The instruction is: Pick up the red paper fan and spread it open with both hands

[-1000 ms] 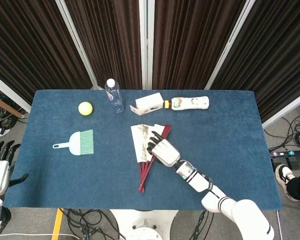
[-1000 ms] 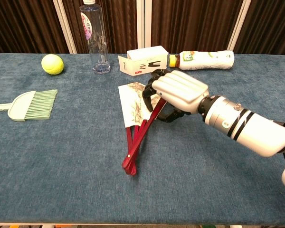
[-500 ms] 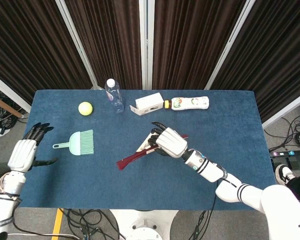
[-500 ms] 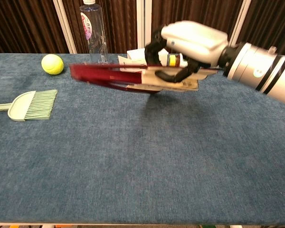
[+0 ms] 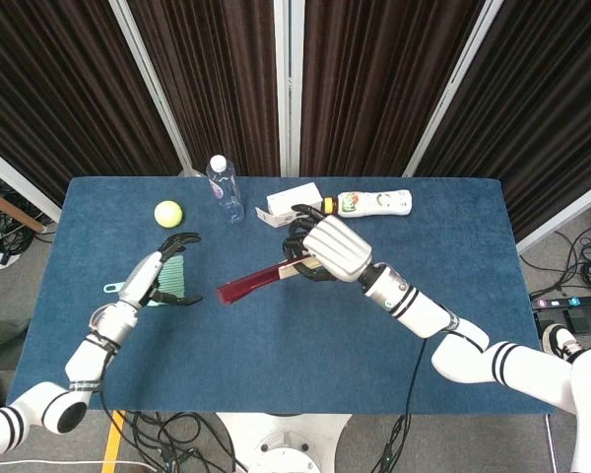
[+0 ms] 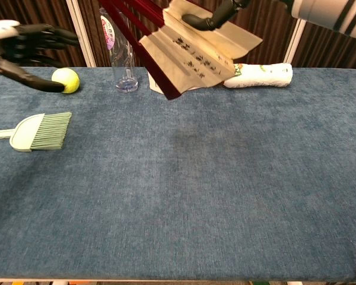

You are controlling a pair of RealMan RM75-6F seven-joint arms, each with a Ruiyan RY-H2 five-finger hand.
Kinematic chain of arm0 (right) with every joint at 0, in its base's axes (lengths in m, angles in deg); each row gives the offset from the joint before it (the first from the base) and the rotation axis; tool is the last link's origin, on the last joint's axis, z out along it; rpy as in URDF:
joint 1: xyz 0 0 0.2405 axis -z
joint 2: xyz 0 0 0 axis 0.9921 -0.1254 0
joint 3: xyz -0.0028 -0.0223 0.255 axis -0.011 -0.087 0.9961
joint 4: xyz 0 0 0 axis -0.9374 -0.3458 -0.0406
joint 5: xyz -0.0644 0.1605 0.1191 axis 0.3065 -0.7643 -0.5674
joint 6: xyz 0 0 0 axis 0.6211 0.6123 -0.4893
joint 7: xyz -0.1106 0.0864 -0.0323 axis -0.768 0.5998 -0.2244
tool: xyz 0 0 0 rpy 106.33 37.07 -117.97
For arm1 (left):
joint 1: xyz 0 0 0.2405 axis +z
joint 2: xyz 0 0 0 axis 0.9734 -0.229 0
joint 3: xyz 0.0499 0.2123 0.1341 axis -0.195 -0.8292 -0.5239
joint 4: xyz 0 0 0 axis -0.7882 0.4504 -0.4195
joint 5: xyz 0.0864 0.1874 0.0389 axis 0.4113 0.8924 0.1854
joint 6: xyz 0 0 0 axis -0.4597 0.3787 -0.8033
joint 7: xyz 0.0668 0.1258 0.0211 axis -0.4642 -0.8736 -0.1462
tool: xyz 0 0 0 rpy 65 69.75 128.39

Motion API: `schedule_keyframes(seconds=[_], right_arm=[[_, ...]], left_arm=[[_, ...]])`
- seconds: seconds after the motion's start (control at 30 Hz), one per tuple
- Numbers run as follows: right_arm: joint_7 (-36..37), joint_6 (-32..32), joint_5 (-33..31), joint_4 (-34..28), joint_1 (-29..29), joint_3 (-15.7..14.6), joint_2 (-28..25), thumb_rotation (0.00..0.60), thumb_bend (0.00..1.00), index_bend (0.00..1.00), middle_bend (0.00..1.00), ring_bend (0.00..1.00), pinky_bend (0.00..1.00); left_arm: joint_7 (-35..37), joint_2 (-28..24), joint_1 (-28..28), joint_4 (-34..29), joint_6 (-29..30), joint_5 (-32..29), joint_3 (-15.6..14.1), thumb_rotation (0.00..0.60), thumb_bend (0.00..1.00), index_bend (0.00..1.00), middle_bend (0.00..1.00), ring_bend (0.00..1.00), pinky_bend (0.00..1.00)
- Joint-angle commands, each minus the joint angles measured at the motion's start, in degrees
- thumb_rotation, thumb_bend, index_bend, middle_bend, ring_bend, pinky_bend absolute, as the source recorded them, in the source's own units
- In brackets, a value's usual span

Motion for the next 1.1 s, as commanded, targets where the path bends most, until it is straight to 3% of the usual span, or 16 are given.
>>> schedule_keyframes(seconds=[0.03,0.57,0.9,1.1], right_arm=[[-2.25,1.59,-1.91,-0.91,-1.17,1.45,0.56,0.600,0.67,0.82,0.60,0.32,0.12],[-13.12,2.90,-7.25,1.50,-4.81,5.08,8.52,0.600,0.67,0.81,0.60,0.32,0.07],[-17.97,1.68,-11.12,2.83,-5.21,7.09,12.73,0.600,0.67,0.81,0.60,0.32,0.05],[-18.78,2.13,-12.30,3.52,-5.09,6.88,13.81,0.600,0.67,0.81,0.60,0.32,0.04]], left_arm=[[-1.25,2.51,-1.70,1.07,-0.58,-1.41,0.74,0.600,0.00,0.17,0.11,0.00,0.17],[-3.12,9.30,-5.54,0.99,-4.09,-12.22,5.48,0.600,0.00,0.32,0.29,0.15,0.28],[-2.47,11.91,-6.06,1.20,-4.50,-16.29,7.47,0.600,0.00,0.35,0.34,0.19,0.32],[-3.30,16.04,-5.95,3.04,-1.36,-21.13,10.60,0.600,0.10,0.56,0.55,0.40,0.49]])
